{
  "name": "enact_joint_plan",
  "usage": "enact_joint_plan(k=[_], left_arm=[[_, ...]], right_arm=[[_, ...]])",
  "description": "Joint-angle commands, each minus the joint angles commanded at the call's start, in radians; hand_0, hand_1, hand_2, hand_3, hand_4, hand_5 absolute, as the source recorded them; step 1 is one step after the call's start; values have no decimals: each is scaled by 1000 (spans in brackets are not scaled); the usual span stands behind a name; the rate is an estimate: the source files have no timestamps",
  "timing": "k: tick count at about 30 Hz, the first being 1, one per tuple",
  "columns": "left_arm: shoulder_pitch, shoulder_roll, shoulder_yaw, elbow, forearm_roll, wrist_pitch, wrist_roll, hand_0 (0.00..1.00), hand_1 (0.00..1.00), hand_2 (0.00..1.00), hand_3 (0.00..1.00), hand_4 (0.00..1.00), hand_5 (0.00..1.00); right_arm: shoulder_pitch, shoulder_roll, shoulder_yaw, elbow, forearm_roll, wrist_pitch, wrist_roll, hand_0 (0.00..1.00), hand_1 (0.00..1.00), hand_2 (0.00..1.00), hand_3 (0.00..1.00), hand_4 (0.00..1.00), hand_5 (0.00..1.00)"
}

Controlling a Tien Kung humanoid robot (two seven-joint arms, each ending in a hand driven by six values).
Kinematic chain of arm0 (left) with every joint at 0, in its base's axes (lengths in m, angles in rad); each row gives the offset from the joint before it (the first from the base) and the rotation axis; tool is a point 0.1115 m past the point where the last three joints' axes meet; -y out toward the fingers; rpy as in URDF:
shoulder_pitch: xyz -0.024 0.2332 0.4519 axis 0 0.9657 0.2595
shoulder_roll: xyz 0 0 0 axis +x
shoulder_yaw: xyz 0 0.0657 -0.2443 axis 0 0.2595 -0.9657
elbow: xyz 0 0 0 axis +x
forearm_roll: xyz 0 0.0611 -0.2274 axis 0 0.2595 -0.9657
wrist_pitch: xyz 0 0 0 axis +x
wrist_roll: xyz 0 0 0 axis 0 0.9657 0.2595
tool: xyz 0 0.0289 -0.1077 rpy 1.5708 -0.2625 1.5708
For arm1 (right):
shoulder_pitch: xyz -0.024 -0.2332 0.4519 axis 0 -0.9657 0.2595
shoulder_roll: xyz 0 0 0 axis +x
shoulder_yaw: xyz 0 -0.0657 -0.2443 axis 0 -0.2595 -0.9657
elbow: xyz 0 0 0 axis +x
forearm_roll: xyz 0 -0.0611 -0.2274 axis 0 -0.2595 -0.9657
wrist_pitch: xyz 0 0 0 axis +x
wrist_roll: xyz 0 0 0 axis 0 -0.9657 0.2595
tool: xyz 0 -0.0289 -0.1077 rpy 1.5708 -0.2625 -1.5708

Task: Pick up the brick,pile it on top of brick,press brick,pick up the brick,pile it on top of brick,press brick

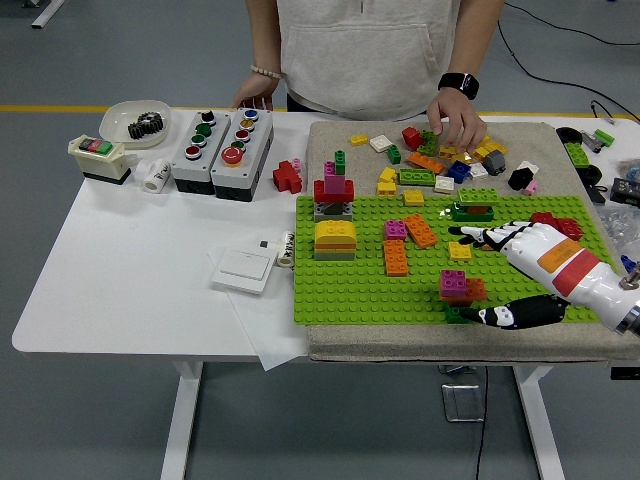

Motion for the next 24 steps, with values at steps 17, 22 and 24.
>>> enact_joint_plan(k=[17, 22, 24], left_arm=[[-4, 3, 3, -1, -2, -1, -2, 747, 735, 741, 592, 646, 670], [-5, 3, 4, -1, -3, -1, -2, 747, 735, 741, 592, 646, 670], [-5, 3, 4, -1, -3, -1, -2, 747, 735, 741, 592, 646, 670]], right_arm=[[12, -1, -29, -1, -17, 12, 11, 736, 716, 766, 697, 926, 705], [21, -2, -48, 12, -17, 4, 12, 736, 716, 766, 697, 926, 705], [30, -2, -66, 12, -22, 2, 13, 727, 710, 757, 679, 919, 703]])
